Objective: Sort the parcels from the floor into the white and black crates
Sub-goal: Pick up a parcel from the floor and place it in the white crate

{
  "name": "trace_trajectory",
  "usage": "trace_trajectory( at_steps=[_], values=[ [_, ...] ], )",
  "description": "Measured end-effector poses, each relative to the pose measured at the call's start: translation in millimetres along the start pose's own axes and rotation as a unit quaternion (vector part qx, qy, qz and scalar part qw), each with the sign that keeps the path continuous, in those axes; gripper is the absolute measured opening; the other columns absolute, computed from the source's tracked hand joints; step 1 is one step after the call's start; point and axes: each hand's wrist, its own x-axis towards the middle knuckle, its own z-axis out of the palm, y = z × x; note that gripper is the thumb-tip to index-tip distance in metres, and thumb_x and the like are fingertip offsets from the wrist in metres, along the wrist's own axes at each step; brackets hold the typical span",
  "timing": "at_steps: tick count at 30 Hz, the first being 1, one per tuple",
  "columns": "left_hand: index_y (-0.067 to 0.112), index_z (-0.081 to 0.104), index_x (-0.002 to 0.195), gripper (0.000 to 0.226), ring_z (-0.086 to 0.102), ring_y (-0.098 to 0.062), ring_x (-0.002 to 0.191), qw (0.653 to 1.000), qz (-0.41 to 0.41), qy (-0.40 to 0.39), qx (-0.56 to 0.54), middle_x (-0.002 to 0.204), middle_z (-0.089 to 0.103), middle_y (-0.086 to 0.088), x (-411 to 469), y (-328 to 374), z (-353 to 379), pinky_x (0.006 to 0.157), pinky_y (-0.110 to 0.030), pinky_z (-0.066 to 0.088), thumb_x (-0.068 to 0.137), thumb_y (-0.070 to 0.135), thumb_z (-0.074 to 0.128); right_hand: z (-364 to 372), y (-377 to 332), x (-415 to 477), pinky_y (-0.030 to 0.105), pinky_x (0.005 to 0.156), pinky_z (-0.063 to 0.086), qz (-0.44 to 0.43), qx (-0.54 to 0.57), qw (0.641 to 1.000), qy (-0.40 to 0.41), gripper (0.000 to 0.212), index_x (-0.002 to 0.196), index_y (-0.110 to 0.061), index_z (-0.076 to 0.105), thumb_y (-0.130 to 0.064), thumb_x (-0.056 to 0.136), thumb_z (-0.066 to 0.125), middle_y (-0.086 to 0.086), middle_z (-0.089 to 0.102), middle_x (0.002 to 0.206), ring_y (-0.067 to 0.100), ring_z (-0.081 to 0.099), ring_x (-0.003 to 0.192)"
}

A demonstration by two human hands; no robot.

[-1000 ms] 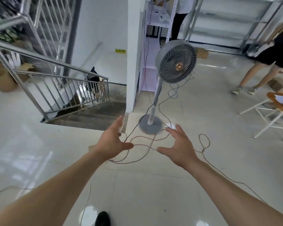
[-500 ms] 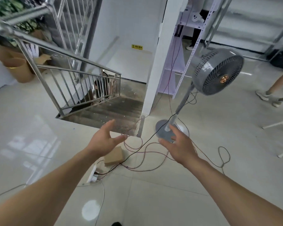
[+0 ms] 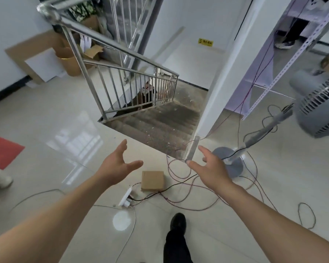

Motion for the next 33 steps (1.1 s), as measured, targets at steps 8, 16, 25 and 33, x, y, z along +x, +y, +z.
trace_trajectory(
  at_steps=[8, 16, 25, 33],
  values=[
    [0.023, 0.034, 0.157, 0.083, 0.032, -0.018, 0.148, 0.999, -0.051, 0.016, -0.002, 0.164, 0.028, 0.005, 81.6, 17.6, 25.3, 0.117, -0.034, 0.028, 0.088, 0.045, 0.074, 0.8, 16.9, 118.9, 0.035, 0.105, 0.043, 0.000, -0.039, 0.997, -0.065, 0.058, 0.140, -0.020, 0.061, -0.047, 0.090, 0.071, -0.005, 0.059, 0.140, 0.021, 0.053, 0.132],
    [0.027, 0.023, 0.160, 0.090, 0.026, -0.015, 0.151, 0.995, -0.096, -0.009, -0.035, 0.166, 0.022, 0.006, 170.2, -21.7, 79.5, 0.116, -0.030, 0.024, 0.088, 0.040, 0.075, 59.4, 62.1, 199.1, 0.034, 0.109, 0.040, 0.032, -0.061, 0.991, -0.114, 0.061, 0.145, -0.018, 0.056, -0.043, 0.091, 0.071, -0.002, 0.056, 0.147, 0.018, 0.050, 0.136],
    [0.025, 0.030, 0.157, 0.081, 0.033, -0.013, 0.146, 0.978, -0.183, -0.055, -0.078, 0.162, 0.031, 0.007, 287.5, -155.0, 190.7, 0.110, -0.026, 0.027, 0.090, 0.040, 0.072, 207.1, 178.6, 283.7, 0.041, 0.116, 0.038, 0.116, -0.018, 0.979, -0.164, 0.066, 0.151, -0.024, 0.048, -0.043, 0.091, 0.070, -0.005, 0.050, 0.153, 0.016, 0.045, 0.141],
    [0.021, 0.029, 0.158, 0.080, 0.035, -0.018, 0.146, 0.965, -0.237, -0.076, -0.088, 0.163, 0.031, 0.001, 376.4, -289.0, 299.1, 0.114, -0.032, 0.028, 0.092, 0.040, 0.069, 361.6, 293.7, 356.0, 0.041, 0.120, 0.032, 0.194, 0.028, 0.962, -0.190, 0.078, 0.158, -0.024, 0.035, -0.045, 0.092, 0.069, -0.002, 0.040, 0.162, 0.018, 0.037, 0.148]
  ],
)
